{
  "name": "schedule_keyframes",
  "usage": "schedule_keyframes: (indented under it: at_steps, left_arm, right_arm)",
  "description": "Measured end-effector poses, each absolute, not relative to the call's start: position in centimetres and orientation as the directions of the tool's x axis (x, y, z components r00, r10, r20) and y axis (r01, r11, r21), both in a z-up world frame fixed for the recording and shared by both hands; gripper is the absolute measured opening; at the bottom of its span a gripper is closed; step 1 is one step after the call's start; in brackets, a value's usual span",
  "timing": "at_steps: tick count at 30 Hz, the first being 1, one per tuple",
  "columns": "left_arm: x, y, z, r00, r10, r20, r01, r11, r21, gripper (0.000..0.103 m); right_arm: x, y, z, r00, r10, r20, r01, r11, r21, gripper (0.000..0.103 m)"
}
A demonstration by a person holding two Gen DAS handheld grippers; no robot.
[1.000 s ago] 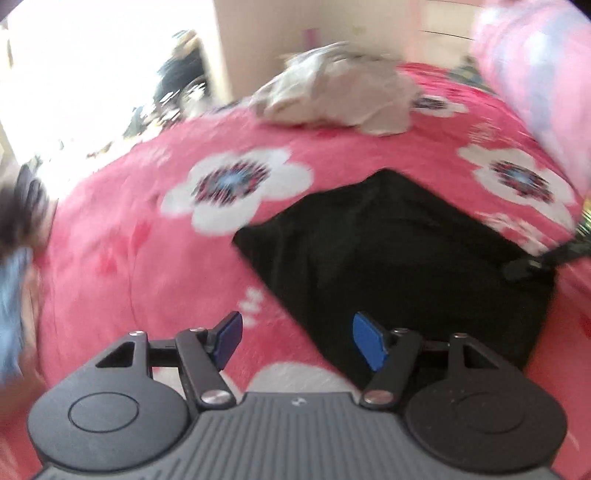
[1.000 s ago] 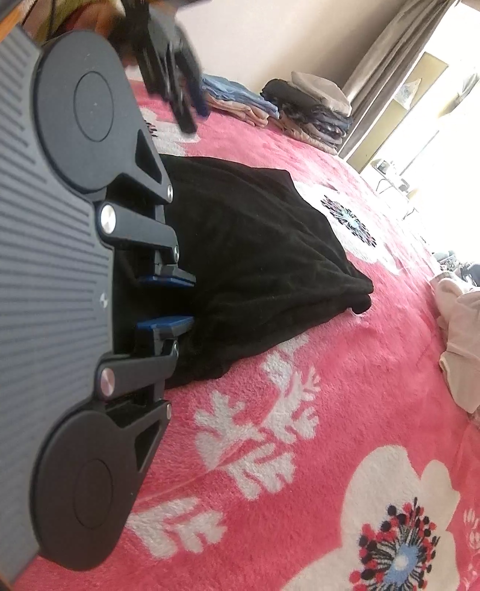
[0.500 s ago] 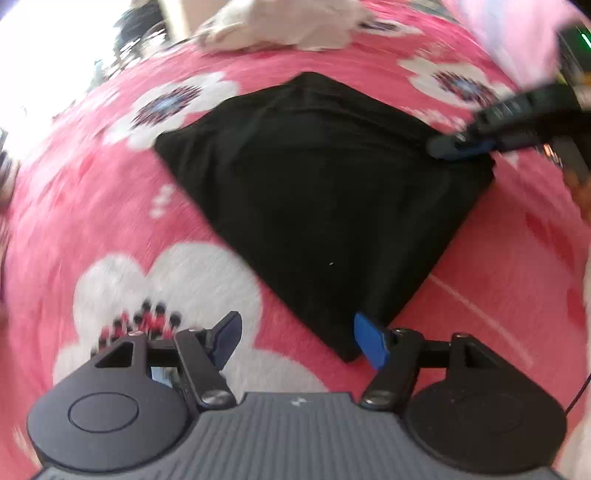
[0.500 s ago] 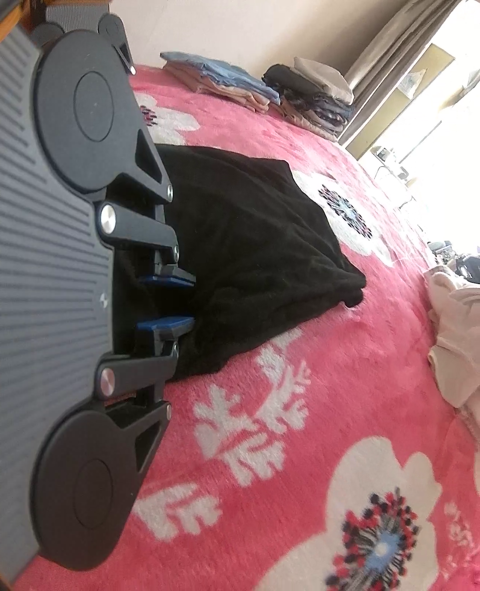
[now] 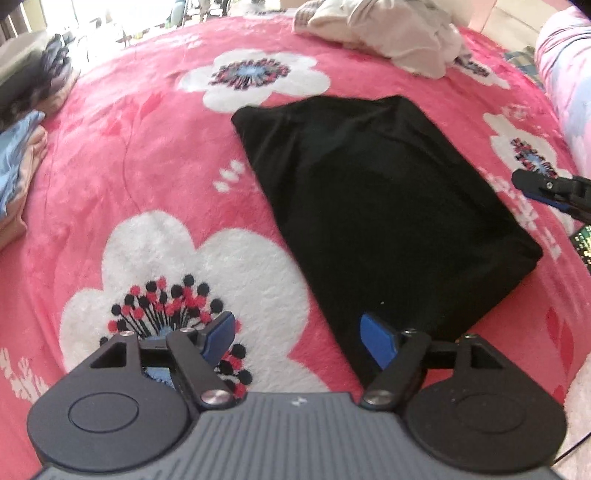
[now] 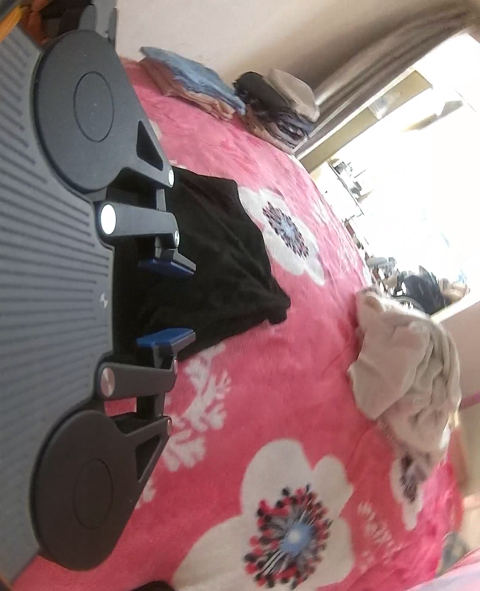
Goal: Fold clothes
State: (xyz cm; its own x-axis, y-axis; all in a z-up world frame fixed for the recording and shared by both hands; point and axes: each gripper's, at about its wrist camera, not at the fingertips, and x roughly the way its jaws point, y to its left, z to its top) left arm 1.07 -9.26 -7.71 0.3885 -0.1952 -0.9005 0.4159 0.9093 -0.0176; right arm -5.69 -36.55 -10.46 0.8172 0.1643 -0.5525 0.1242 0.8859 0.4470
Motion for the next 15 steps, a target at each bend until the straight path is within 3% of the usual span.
schedule_keyframes:
  at_steps: [4,9,12,15]
  left_arm:
    - [1.6,-9.0,-9.0,0.363,-0.166,-0.917,0.399,0.917,-0.009,0.076]
    - [1.8,-8.5,-9.8,0.335,-0.146,-0.931,0.38,0.925,-0.008,0.076]
    - [1.7,-8.4,-9.5,0.346,-0.14,-0.928,0.376,0.927,0.0,0.076]
    - [1.7,-8.3,-9.2,0.367,-0.13,-0.921,0.365,0.931,0.014,0.076]
  right_arm:
    - [-4.5,-34.4,-10.6,0.8,0.182,-0.571,0.051,0.928,0.368,0.033]
    - [-2.6,-33.4,-13.2,0.691,0.136,-0.71,0.12,0.947,0.298,0.037]
    - [-2.8,-34.7,-12.7,0.721,0.095,-0.687,0.179,0.932,0.317,0.037]
    - [-3.3,-34.8,-12.0,0.74,0.001,-0.673,0.219,0.945,0.242,0.038]
